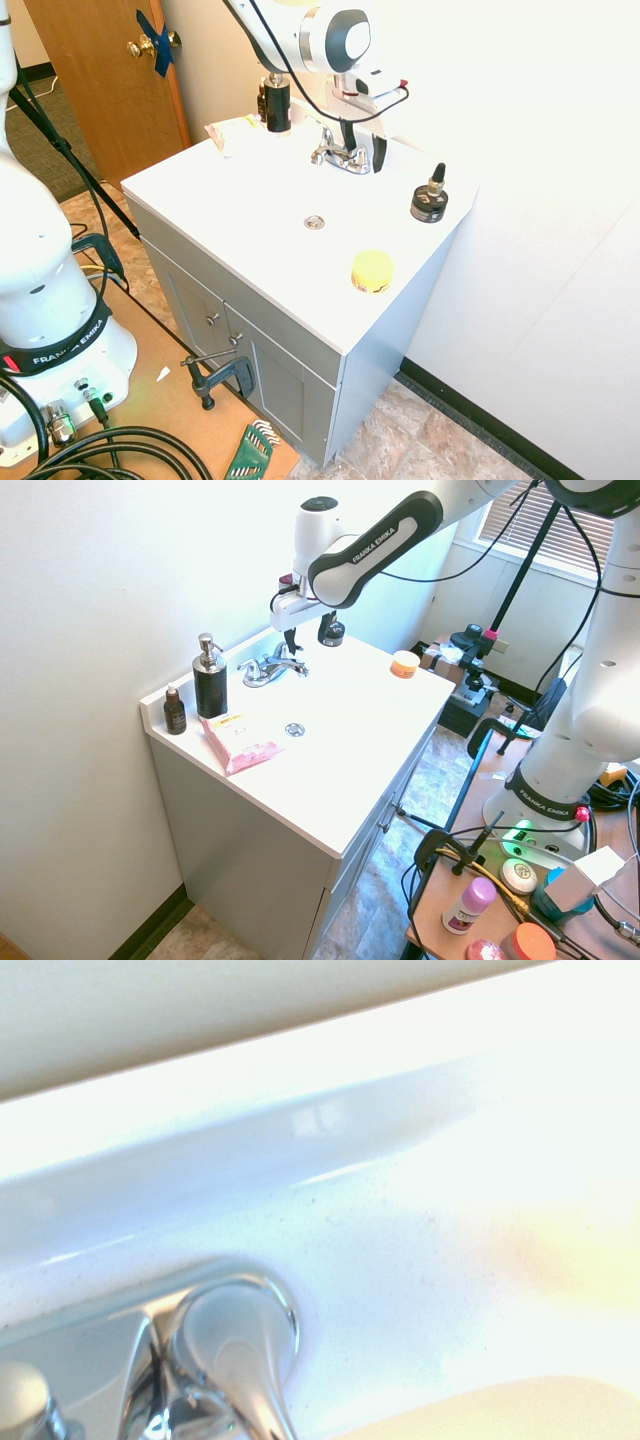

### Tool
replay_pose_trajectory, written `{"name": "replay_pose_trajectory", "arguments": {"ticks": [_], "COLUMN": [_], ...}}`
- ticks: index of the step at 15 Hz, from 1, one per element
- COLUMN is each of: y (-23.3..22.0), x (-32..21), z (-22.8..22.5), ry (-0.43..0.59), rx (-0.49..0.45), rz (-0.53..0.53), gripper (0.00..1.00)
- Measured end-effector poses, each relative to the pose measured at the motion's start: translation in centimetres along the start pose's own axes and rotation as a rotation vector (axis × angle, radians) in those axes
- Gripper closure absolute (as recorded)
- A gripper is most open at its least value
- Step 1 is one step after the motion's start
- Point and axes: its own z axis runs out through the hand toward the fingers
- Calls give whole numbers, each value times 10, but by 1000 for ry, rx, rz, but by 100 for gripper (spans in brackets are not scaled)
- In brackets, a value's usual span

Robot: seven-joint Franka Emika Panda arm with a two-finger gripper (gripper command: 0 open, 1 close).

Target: Turn off the cold water

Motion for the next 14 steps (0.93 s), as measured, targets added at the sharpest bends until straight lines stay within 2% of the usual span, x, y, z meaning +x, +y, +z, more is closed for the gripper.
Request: {"name": "replay_pose_trajectory", "arguments": {"ticks": [5, 9, 11, 14], "y": [-9, -6, 9, 57], "x": [26, 27, 11, -20], "z": [14, 6, -8, -29], "ry": [29, 11, -29, -95], "rx": [-37, -37, -24, -37], "rz": [25, 34, 29, 16], "gripper": [0, 0, 0, 0]}}
